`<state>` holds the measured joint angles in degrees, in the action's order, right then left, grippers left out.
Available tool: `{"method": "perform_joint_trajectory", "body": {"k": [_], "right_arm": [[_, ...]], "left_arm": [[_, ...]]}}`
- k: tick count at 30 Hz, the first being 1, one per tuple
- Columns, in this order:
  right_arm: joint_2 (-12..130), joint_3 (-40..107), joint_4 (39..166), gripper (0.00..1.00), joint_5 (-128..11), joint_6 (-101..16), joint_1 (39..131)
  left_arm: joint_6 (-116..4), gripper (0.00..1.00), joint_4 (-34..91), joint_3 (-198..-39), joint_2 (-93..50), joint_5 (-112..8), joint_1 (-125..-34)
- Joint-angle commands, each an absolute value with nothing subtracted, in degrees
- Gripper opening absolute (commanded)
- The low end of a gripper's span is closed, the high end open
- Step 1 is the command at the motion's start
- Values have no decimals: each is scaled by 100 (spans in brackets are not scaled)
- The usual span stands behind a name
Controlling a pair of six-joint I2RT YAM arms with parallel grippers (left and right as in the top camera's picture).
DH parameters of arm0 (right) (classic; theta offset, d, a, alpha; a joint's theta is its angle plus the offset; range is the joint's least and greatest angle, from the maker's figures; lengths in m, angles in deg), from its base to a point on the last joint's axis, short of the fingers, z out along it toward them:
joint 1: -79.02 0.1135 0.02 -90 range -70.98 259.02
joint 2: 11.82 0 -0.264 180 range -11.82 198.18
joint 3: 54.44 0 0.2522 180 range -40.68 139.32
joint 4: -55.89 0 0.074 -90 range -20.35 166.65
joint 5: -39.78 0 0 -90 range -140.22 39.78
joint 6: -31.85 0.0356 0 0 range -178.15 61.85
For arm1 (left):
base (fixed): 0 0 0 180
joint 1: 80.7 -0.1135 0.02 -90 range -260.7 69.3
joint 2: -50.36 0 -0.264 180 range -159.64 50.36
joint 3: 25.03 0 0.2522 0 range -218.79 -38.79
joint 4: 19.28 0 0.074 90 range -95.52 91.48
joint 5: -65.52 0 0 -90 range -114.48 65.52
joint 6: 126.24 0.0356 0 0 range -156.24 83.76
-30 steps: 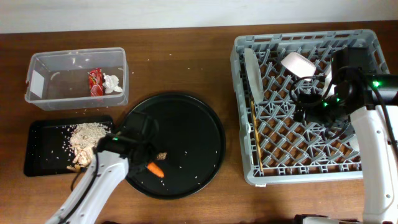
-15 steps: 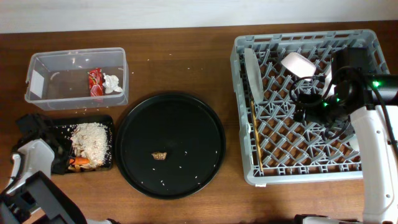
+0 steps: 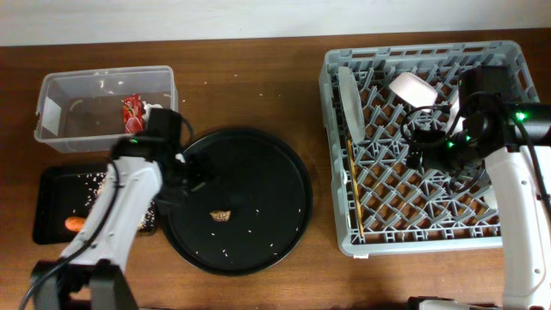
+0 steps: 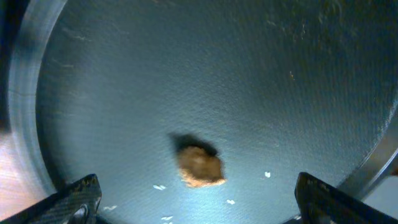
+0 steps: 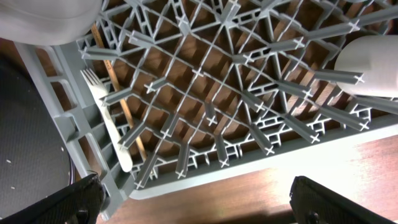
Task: Sort waste into correct bins and load items into the dishwasher rack
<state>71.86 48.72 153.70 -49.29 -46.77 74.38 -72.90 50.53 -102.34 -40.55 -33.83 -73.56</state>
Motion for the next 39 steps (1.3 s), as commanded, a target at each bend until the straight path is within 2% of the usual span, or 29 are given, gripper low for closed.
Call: {"method": "perform_joint_trajectory", "body": {"k": [1, 5, 6, 7, 8, 9, 10, 11, 12, 13, 17, 20, 22, 25, 27, 29, 30, 31, 32, 33, 36, 38, 39], "right_arm": [[7186, 4857, 15372, 99, -4960, -4723, 7412], [7186, 4857, 15375, 99, -4962, -4723, 7412], [7186, 4855, 15377, 99, -4960, -4721, 7412], [7186, 4855, 15383, 98, -4960, -4723, 7412], [7186, 4857, 15386, 99, -4960, -4723, 7412], [7186, 4857, 15388, 99, -4960, -4723, 7412], [7186, 4857, 15392, 99, -4960, -4723, 7412], [7186, 4857, 15396, 99, -4960, -4723, 7412], [7186, 4855, 15396, 99, -4960, -4723, 7412], [7186, 4857, 15407, 99, -4960, -4723, 7412], [7186, 4857, 15423, 99, -4958, -4723, 7412], [7186, 4855, 15418, 99, -4958, -4723, 7412], [7186, 4855, 15418, 99, -4958, -4723, 7412], [7186, 4855, 15416, 98, -4958, -4723, 7412], [7186, 4855, 15418, 99, -4958, -4723, 7412], [7186, 4857, 15431, 99, -4958, -4723, 7412], [7186, 4857, 15431, 99, -4958, -4723, 7412], [7186, 4857, 15429, 99, -4958, -4723, 7412], [7186, 4857, 15429, 99, -4958, -4723, 7412], [7186, 4857, 15429, 99, -4958, -4723, 7412], [7186, 4855, 15414, 99, -4960, -4723, 7412], [7190, 4857, 15261, 99, -5454, -4988, 7414], [7194, 4855, 15160, 99, -6050, -5372, 7414]], "left_arm": [[-8737, 99, 4489, -9558, -4586, -3886, -6694], [-9089, 99, 3838, -9324, -4890, -3789, -6611], [-9089, 89, 3816, -9324, -4962, -3636, -6611], [-9087, 74, 3818, -9324, -4989, -3625, -6611], [-9087, 50, 3840, -9324, -4993, -3628, -6611], [-9083, 42, 3849, -9324, -4993, -3628, -6611], [-9061, 29, 3869, -9324, -4993, -3625, -6611], [-9061, 20, 3862, -9327, -4991, -3623, -6613], [-9063, 19, 3862, -9335, -4991, -3562, -6622], [-8905, 11, 3891, -9412, -4989, -3560, -6661], [-7959, 10, 4673, -10260, -4462, -3223, -7651], [-7404, 11, 4942, -10662, -3487, -2524, -9634], [-7391, 12, 4898, -10649, -3618, -2039, -10895], [-7391, 12, 4758, -10649, -4208, -2012, -11692], [-7391, 12, 4697, -10645, -4635, -2010, -11800], [-7391, 16, 4656, -10645, -5010, -2012, -11800], [-7391, 21, 4638, -10645, -5035, -2012, -11800], [-7389, 41, 4640, -10645, -5035, -2015, -11800], [-7386, 73, 4658, -10649, -5032, -2061, -11800], [-7386, 81, 4741, -10706, -5017, -2063, -11797], [-7109, 84, 5335, -11372, -4829, -2351, -11703], [-6447, 85, 5390, -11742, -4154, -2817, -10860], [-5909, 92, 5348, -11755, -3918, -2815, -10215]]}}
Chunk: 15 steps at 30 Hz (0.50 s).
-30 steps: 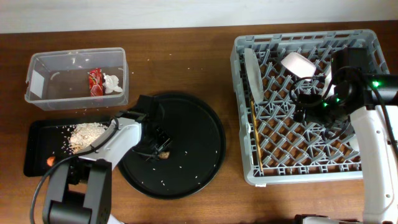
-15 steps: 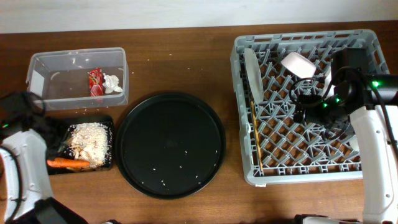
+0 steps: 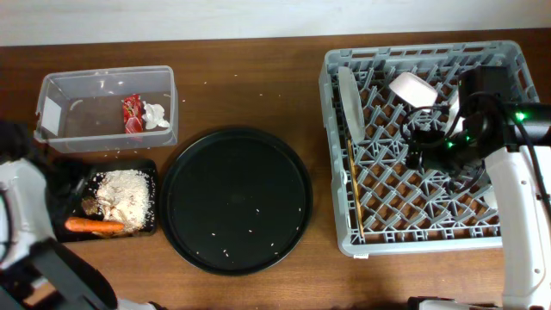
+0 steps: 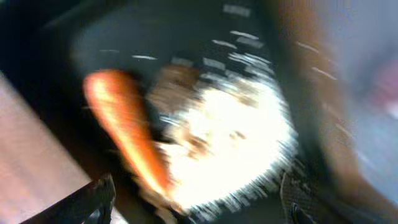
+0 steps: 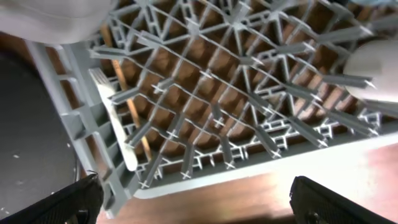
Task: Sort waste into correct bins and load items into the dishwasher rack
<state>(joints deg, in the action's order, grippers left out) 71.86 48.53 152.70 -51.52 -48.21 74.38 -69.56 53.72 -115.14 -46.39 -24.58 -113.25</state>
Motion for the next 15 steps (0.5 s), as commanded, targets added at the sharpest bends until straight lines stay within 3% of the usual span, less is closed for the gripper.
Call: {"method": "perform_joint_trajectory", "body": {"k": [1, 4, 6, 7, 11, 13, 15], "right_arm": [[7216, 4855, 15058, 99, -6684, -5726, 7418], [7527, 4855, 15193, 99, -6752, -6113, 7567], [7559, 4743, 15569, 99, -6431, -6067, 7562], [7468, 4665, 15574, 99, -6429, -6041, 7562], [4687, 2274, 13766, 99, -5959, -5702, 7562], [3654, 2007, 13777, 99, -5707, -5704, 7562], [3369, 2007, 13777, 99, -5707, -5704, 7562]], "left_arm": [[-5271, 97, 5416, -11755, -3806, -2817, -9454], [-4678, 99, 6640, -11759, -3826, -2533, -7645], [-4681, 98, 7681, -11755, -3605, -2509, -7548], [-4678, 98, 7683, -11737, -3367, -2511, -7548], [-4753, 99, 6433, -10179, 150, -2426, -7548], [-4812, 99, 6240, -9665, 1610, -2550, -7548], [-4899, 99, 5989, -9668, 2167, -2666, -7548]]}}
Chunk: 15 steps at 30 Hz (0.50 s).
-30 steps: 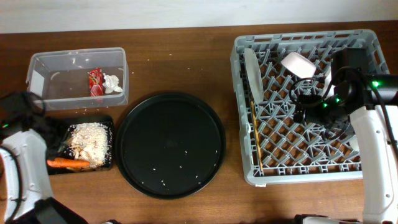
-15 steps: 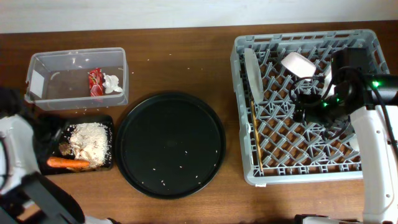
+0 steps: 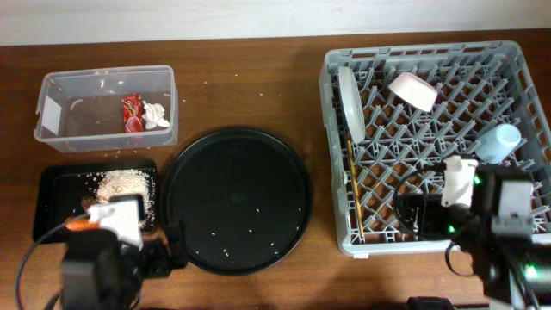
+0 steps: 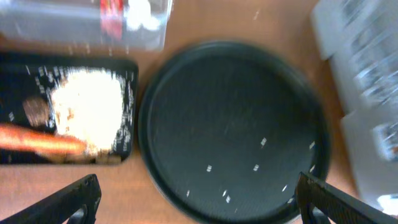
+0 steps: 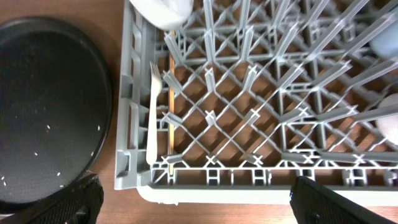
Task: Sort waste into correct bins and load items into the dishwasher rack
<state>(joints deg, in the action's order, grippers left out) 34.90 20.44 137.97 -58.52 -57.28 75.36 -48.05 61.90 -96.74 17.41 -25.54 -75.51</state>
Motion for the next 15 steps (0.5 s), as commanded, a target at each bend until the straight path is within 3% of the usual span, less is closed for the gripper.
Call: {"method": "perform_joint_trajectory", "body": {"k": [1, 10, 13, 15], "right_arm": [[3387, 2007, 13775, 99, -5707, -5704, 7562], [4141, 1989, 13773, 99, -5696, -5724, 7567], [2928, 1450, 12590, 99, -5699, -5943, 7632], [908, -281, 11152, 99, -5729, -5938, 7639]], "left_arm": [[-4899, 99, 6098, -9668, 2250, -2666, -7548], [-4901, 99, 7090, -9668, 2242, -2686, -7548], [-4901, 99, 7090, -9668, 2242, -2686, -7548], [-4901, 99, 7090, -9668, 2242, -2686, -7548]]}}
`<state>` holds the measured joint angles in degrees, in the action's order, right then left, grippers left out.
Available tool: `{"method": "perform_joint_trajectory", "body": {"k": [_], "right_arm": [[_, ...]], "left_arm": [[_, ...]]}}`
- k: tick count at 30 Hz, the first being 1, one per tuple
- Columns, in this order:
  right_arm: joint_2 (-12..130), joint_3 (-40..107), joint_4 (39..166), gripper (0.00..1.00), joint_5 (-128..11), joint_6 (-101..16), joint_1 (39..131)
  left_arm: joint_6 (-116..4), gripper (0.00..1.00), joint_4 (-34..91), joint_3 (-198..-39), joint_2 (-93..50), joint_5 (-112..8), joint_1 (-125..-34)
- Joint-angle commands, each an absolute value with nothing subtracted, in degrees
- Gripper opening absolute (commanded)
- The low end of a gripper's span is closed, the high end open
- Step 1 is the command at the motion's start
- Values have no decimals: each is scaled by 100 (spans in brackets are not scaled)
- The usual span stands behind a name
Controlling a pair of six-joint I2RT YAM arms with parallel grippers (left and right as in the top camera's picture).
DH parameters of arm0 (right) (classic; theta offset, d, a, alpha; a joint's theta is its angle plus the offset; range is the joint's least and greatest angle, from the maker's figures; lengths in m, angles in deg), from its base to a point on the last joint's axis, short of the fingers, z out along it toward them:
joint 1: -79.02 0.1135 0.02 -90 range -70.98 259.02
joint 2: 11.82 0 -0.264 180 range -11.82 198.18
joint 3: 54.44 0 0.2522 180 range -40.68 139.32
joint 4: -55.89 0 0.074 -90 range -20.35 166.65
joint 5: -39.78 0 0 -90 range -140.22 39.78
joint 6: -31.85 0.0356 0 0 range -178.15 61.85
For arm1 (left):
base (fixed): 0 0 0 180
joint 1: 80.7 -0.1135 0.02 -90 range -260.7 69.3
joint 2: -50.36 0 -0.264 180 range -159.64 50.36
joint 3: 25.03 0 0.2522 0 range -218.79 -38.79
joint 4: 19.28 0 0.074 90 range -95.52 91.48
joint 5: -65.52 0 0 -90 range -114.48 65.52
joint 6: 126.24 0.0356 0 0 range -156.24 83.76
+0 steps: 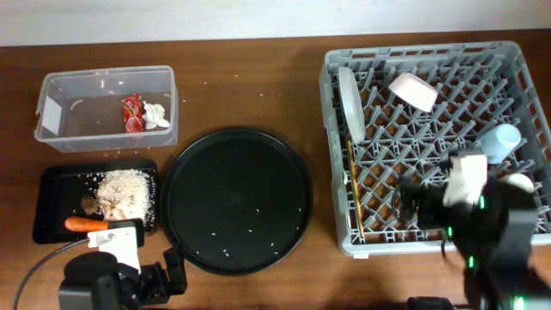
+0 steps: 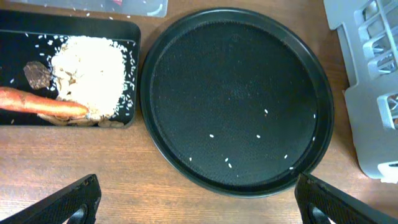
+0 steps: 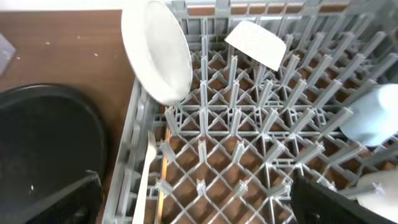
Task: Sort waste into correct bins and load items into the dishwasher rack
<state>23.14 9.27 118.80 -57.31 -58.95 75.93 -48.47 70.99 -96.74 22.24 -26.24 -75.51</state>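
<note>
The round black tray (image 1: pixel 237 200) holds only a few rice grains. To its left, the black rectangular tray (image 1: pixel 52 185) carries rice (image 2: pixel 90 74), a carrot (image 2: pixel 40 104) and a brown scrap (image 2: pixel 38 73). A clear bin (image 1: pixel 105 108) contains a red wrapper and a white crumpled piece. The grey rack (image 1: pixel 435 138) holds a white plate (image 3: pixel 157 50), a bowl (image 3: pixel 256 42), a blue cup (image 3: pixel 373 115) and a fork (image 3: pixel 146 180). My left gripper (image 2: pixel 199 205) hangs open at the table's front left. My right gripper (image 3: pixel 199 199) is open above the rack's front part.
Chopsticks (image 1: pixel 353 194) lie along the rack's left wall beside the fork. Stray rice grains dot the wood near the bin. Bare brown table (image 1: pixel 250 77) lies behind the round tray, between the bin and the rack.
Both arms have drawn a little further back; the left wrist view now takes in the whole round tray. The right wrist view has shifted from the rack's front to its plate and bowl. Nothing was grasped.
At first my left gripper hung open over a brown scrap on the round tray, the right over the rack. Later the scrap was off that tray and lay by the rice, the left gripper above it. Then both arms stood at the table's front, open, as now.
</note>
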Motion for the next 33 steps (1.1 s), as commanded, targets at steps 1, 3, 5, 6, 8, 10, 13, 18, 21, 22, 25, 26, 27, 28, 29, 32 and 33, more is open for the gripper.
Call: {"method": "perform_joint_trajectory", "body": {"k": [1, 3, 5, 6, 8, 10, 13, 18, 21, 22, 25, 26, 27, 28, 29, 32, 33], "right_arm": [[351, -793, 10826, 99, -5755, -5916, 7641], [-897, -1960, 9736, 99, -5926, -5916, 7645], [-1162, -2941, 7941, 99, -5729, -5923, 7691], [-1164, -3398, 7054, 99, -5561, -5934, 7781], [-1164, -4036, 6339, 99, -5648, -5941, 7888], [-1162, -4036, 7152, 99, -5758, -5927, 7912], [-1157, -4036, 7351, 99, -5744, -5809, 7912], [-1151, -4036, 7351, 99, -5744, -5812, 7912], [-1151, -4036, 7351, 99, -5744, -5812, 7912], [-1151, -4036, 7351, 99, -5744, -5812, 7912], [-1151, -4036, 7351, 99, -5744, -5809, 7912], [-1151, -4036, 7351, 99, -5744, -5812, 7912], [-1151, -4036, 7351, 99, -5744, -5812, 7912], [-1151, -4036, 7351, 99, -5744, -5812, 7912], [-1151, -4036, 7351, 99, -5744, -5812, 7912], [-1151, -4036, 7351, 99, -5744, -5809, 7912], [-1151, -4036, 7351, 99, -5744, -5812, 7912]], "left_arm": [[-4901, 99, 7090, -9668, 2242, -2686, -7548], [-4901, 99, 7090, -9668, 2244, -2686, -7548], [-4901, 99, 7090, -9668, 2242, -2686, -7548], [-4901, 99, 7090, -9668, 2242, -2686, -7548], [-4901, 99, 7090, -9668, 2242, -2686, -7548], [-4901, 99, 7090, -9668, 2242, -2686, -7548], [-4901, 99, 7090, -9668, 2244, -2686, -7548], [-4901, 99, 7090, -9668, 2242, -2686, -7548], [-4901, 99, 7090, -9668, 2242, -2686, -7548], [-4901, 99, 7090, -9668, 2242, -2686, -7548], [-4901, 99, 7090, -9668, 2242, -2686, -7548], [-4901, 99, 7090, -9668, 2242, -2686, -7548], [-4899, 99, 7090, -9668, 2244, -2683, -7548], [-4899, 99, 7093, -9665, 2248, -2683, -7572], [-4890, 99, 6658, -9517, 2366, -2502, -7603], [-4342, 99, 4450, -7532, 3179, -2347, -7642], [-4342, 99, 3532, -6660, 3691, -2430, -7642]]}}
